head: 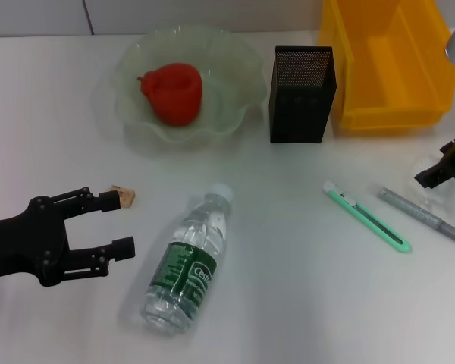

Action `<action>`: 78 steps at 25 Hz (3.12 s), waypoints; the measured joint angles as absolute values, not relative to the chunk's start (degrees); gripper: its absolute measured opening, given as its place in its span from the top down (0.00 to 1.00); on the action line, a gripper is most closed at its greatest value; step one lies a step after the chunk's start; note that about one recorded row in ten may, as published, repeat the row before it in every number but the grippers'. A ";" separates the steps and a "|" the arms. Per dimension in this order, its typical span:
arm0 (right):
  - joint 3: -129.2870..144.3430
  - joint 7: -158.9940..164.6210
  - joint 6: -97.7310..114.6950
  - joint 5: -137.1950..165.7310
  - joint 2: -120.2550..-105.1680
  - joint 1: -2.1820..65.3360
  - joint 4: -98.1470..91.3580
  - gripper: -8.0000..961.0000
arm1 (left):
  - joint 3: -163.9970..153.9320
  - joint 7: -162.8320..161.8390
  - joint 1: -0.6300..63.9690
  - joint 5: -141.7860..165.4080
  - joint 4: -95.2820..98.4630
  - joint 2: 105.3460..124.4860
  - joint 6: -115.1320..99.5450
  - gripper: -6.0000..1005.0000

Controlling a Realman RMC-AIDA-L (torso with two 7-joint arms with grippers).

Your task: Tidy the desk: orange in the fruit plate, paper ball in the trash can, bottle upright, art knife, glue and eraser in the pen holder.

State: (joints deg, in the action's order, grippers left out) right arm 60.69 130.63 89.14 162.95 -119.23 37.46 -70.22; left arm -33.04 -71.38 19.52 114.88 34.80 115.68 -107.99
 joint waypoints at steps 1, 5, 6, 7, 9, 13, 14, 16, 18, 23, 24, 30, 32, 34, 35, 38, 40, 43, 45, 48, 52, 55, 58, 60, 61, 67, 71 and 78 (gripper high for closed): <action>60.72 130.62 88.60 162.90 -119.23 37.26 -69.94 0.28 | -33.05 -71.38 19.53 114.93 34.80 115.72 -107.96 0.16; 60.73 130.61 87.75 162.83 -119.23 37.17 -69.15 0.28 | -33.05 -71.37 19.52 115.30 34.80 115.81 -107.92 0.16; 60.74 130.61 86.80 162.84 -119.22 37.17 -68.30 0.28 | -33.05 -71.37 19.55 115.53 34.80 115.92 -107.85 0.16; 60.74 130.61 85.81 162.90 -119.19 37.23 -66.95 0.28 | -33.05 -71.37 19.58 115.54 34.80 115.95 -107.83 0.16; 60.71 130.61 85.36 162.91 -119.16 37.31 -66.29 0.28 | -33.05 -71.37 19.63 115.55 34.80 116.02 -107.76 0.16; 60.68 130.61 84.00 162.64 -119.12 37.36 -64.89 0.28 | -33.05 -71.37 19.76 115.57 34.80 116.07 -107.69 0.16; 60.68 130.61 84.00 162.64 -119.12 37.36 -64.89 0.28 | -33.04 -71.38 19.80 115.58 34.80 116.10 -107.68 0.16; 60.73 130.61 83.11 162.59 -119.11 37.51 -63.44 0.28 | -33.04 -71.39 19.93 115.58 34.80 116.11 -107.66 0.16; 60.73 130.62 82.53 162.59 -119.10 37.64 -62.69 0.28 | -33.04 -71.40 20.10 115.59 34.80 116.12 -107.66 0.16; 60.74 130.62 82.05 162.51 -119.09 37.70 -62.42 0.28 | -33.04 -71.43 20.22 115.72 34.80 116.19 -107.66 0.16; 60.74 130.62 82.05 162.51 -119.09 37.70 -62.42 0.33 | -33.04 -71.43 20.22 115.72 34.80 116.19 -107.66 0.16; 60.39 130.62 82.93 161.91 -119.11 37.39 -64.33 0.47 | -33.04 -71.46 20.22 115.76 34.80 116.19 -107.67 0.16; 60.08 129.88 85.05 159.21 -119.07 36.61 -67.19 0.47 | -33.05 -71.51 20.22 115.77 34.80 116.19 -107.67 0.16; 58.53 128.59 88.04 155.01 -118.95 35.70 -71.31 0.48 | -33.04 -71.86 20.21 115.76 34.80 116.19 -107.71 0.16; 57.04 128.06 89.41 152.94 -118.86 35.51 -73.69 0.48 | -33.04 -72.14 20.22 115.77 34.80 116.19 -107.82 0.16; 50.69 127.75 89.46 149.45 -118.82 36.11 -80.11 0.48 | -33.04 -72.78 20.31 115.76 35.21 116.19 -108.75 0.16; 49.66 127.90 87.50 149.16 -118.82 36.46 -80.79 0.48 | -33.04 -72.85 20.36 115.76 35.37 116.23 -108.84 0.16; 49.16 128.27 79.55 149.06 -118.59 38.83 -76.43 0.48 | -33.04 -72.86 20.45 115.75 35.37 116.23 -108.54 0.16; 49.18 128.28 78.08 149.05 -118.59 39.65 -74.28 0.48 | -33.04 -72.86 20.47 115.75 35.37 116.23 -108.46 0.16; 49.70 128.10 71.76 148.94 -118.77 41.34 -67.86 0.48 | -33.02 -72.94 20.48 115.75 35.37 116.22 -108.45 0.16; 49.84 127.87 69.36 148.92 -118.87 41.70 -65.92 0.47 | -32.76 -73.97 20.54 115.45 35.49 116.18 -108.86 0.16; 49.84 127.82 68.94 148.43 -118.88 41.69 -65.71 0.38 | -32.49 -75.26 20.81 115.12 35.56 115.96 -109.15 0.16; 49.79 127.05 69.96 145.60 -118.83 40.52 -66.56 0.30 | -32.43 -77.58 21.15 115.09 36.43 115.81 -108.40 0.16; 49.48 124.85 71.99 142.11 -118.63 39.09 -67.50 0.26 | -32.43 -79.28 21.18 115.06 37.43 115.85 -107.91 0.16; 48.93 121.78 75.76 137.32 -118.24 36.91 -68.88 0.24 | -32.47 -83.07 21.32 115.16 39.99 116.08 -107.15 0.16; 47.27 110.02 90.16 123.44 -116.96 29.13 -71.34 0.24 | -33.48 -95.97 23.29 116.07 48.80 116.44 -106.95 0.17; 41.96 91.91 102.21 118.23 -117.09 22.46 -63.08 0.24 | -37.09 -107.40 26.54 118.25 54.82 116.51 -107.35 0.17; 36.29 79.81 103.84 117.96 -116.09 21.57 -47.08 0.24 | -41.64 -116.03 29.96 122.16 59.26 117.34 -106.27 0.17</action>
